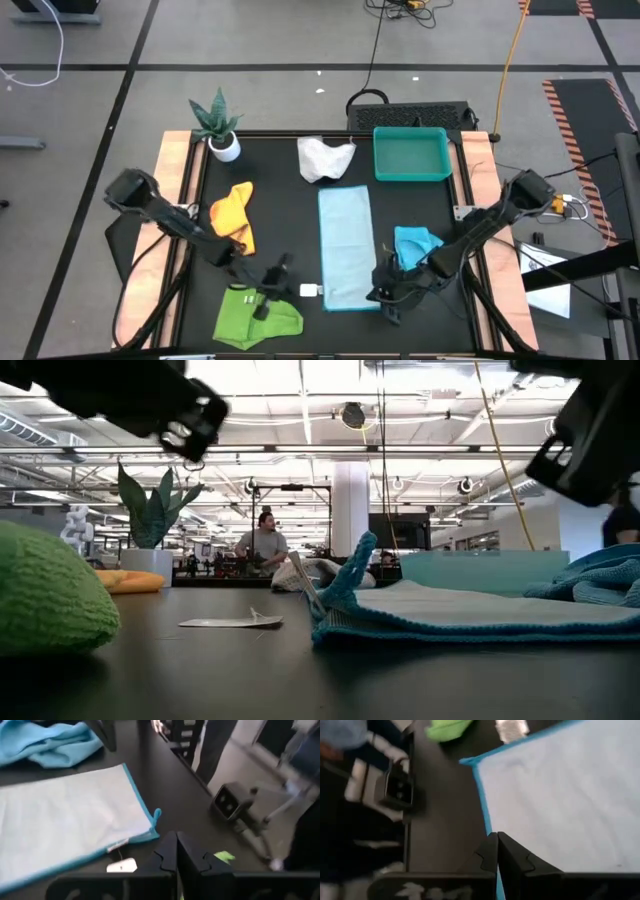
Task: Fold microfiber towels
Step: Fold the blue microfiber towel
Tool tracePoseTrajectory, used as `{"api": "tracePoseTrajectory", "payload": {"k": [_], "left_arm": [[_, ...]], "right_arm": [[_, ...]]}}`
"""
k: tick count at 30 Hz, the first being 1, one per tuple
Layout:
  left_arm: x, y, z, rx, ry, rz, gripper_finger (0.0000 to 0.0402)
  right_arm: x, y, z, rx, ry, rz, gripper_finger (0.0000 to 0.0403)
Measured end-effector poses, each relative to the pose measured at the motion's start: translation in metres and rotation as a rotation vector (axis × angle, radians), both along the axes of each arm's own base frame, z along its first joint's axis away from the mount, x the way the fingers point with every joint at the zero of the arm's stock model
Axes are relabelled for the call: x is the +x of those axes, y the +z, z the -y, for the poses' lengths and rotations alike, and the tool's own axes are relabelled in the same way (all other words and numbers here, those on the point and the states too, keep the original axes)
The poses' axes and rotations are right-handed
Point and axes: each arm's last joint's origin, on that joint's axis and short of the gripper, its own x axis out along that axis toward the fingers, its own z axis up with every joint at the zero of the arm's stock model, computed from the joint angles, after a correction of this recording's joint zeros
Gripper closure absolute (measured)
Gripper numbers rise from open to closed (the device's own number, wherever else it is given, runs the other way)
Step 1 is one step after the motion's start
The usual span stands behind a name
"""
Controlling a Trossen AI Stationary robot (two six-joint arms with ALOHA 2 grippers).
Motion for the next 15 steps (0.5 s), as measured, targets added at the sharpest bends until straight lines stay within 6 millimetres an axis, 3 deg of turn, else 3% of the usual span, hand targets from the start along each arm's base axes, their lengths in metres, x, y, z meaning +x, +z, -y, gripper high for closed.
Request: {"api": "tracePoseTrajectory", "payload": {"k": [7, 15], "left_arm": [[0.043, -0.013, 0.024, 0.275, -0.132, -0.009, 0.0346], [0.075, -0.033, 0.028, 0.451, -0.225, -0.056, 0.0275]], "right_arm": [[-0.014, -0.007, -0.011, -0.111, 0.153, 0.021, 0.0365], [-0.023, -0.017, -0.01, -0.137, 0.176, -0.002, 0.028]]}}
